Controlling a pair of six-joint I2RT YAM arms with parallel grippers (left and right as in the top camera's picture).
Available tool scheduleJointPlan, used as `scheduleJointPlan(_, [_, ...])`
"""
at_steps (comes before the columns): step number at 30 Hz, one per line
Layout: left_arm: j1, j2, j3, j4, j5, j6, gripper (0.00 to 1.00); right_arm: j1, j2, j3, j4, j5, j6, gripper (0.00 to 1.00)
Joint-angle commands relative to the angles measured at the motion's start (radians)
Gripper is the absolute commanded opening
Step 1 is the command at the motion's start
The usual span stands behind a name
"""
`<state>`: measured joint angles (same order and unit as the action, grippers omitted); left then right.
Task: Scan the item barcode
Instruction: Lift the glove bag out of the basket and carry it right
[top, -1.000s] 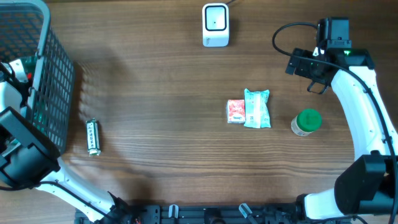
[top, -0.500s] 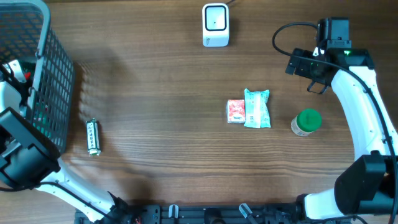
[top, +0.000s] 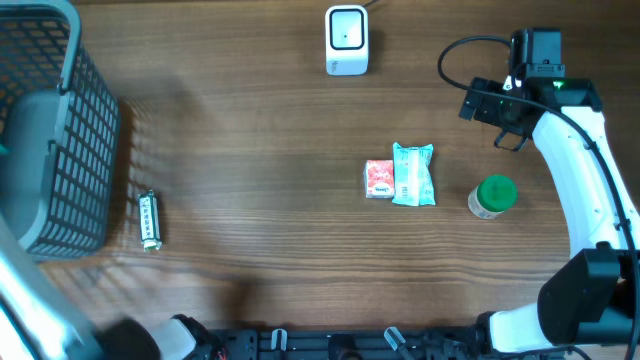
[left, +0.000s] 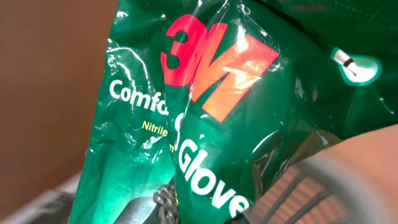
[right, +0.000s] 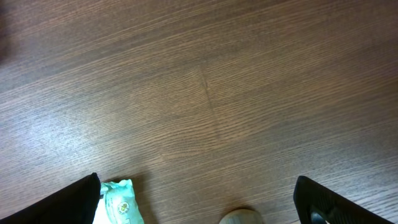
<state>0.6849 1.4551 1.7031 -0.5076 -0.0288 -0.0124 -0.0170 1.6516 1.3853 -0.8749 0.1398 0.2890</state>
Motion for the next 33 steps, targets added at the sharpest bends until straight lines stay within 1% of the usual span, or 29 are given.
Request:
scheduleJointPlan(1, [-0.022,-0.133,-0.002,-0.029,0.024,-0.22,0.04,0.001,-0.006,0.01,0.003,0.018,-0.008,1.0])
scheduleJointPlan(3, [-0.047,-0.189,-0.002,-0.056,0.122,-0.271,0.04,0.0,-0.006,0.01,0.003,0.018,-0.008,1.0])
scheduleJointPlan(5, [-0.1,-0.242,-0.002,-0.096,0.255,-0.306,0.04,0.0,-0.006,0.01,0.003,0.018,-0.008,1.0])
scheduleJointPlan(8, [-0.206,-0.283,-0.002,-0.167,0.382,-0.341,0.04,0.001,-0.006,0.01,0.003,0.018,-0.008,1.0])
scheduleJointPlan(9, [-0.267,-0.291,-0.002,-0.208,0.418,-0.34,0.04,0.001,-0.006,0.01,0.003,0.018,-0.008,1.0])
scheduleJointPlan(14, [-0.56,-0.25,-0.013,-0.441,0.436,-0.336,0.04,0.001,-0.006,0.01,0.003,0.018,-0.008,1.0])
scheduleJointPlan(18, [-0.755,-0.16,-0.091,-0.512,0.436,-0.333,0.04,0.001,-0.006,0.01,0.003,0.018,-0.008,1.0])
scheduleJointPlan(22, [-0.932,-0.019,-0.248,-0.478,0.437,-0.334,0.04,0.0,-0.006,0.01,0.003,0.018,-0.008,1.0])
scheduleJointPlan(25, [-1.03,0.091,-0.356,-0.402,0.45,-0.348,0.04,0.001,-0.006,0.01,0.003,0.018,-0.008,1.0])
scheduleJointPlan(28, [-1.097,0.194,-0.441,-0.289,0.455,-0.414,0.04,0.001,-0.006,0.01,0.003,0.018,-0.008,1.0])
scheduleJointPlan(30, [-1.13,0.256,-0.483,-0.208,0.454,-0.423,0.04,0.001,-0.006,0.01,0.003,0.018,-0.008,1.0])
scheduleJointPlan(33, [-1.15,0.314,-0.503,-0.151,0.453,-0.431,0.04,0.001,-0.006,0.01,0.003,0.018,-0.008,1.0])
